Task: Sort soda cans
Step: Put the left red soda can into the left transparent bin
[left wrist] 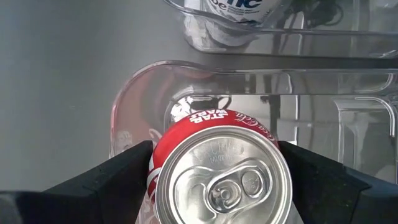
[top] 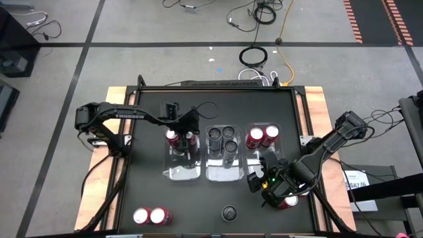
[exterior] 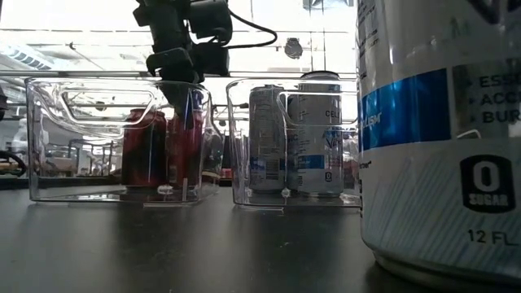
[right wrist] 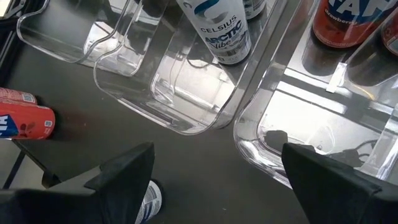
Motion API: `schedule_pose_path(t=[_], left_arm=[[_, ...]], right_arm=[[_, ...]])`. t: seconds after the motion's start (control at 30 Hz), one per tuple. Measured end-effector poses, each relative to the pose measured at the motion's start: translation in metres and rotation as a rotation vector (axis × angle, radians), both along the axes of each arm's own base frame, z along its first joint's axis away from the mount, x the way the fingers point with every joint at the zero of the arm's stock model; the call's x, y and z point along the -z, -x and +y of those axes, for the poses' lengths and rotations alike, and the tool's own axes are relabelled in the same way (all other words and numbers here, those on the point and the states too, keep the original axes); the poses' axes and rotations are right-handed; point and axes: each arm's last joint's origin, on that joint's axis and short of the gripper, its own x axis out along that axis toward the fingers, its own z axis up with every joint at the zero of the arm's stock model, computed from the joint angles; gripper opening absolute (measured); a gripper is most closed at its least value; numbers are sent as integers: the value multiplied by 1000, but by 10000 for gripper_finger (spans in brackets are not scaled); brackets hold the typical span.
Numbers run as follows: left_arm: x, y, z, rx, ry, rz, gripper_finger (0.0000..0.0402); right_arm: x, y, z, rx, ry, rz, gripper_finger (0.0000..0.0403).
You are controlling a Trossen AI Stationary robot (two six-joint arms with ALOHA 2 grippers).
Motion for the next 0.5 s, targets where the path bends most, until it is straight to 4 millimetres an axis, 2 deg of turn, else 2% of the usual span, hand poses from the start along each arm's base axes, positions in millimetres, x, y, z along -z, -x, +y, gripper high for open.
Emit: schedule_pose_path(t=[0.23,0.5], left_arm=[[0,0,0,0,0,5,344],[0,1,0,3,-11,10,397]], right_arm=[[0,0,0,0,0,0,345],[0,0,0,0,0,0,345]])
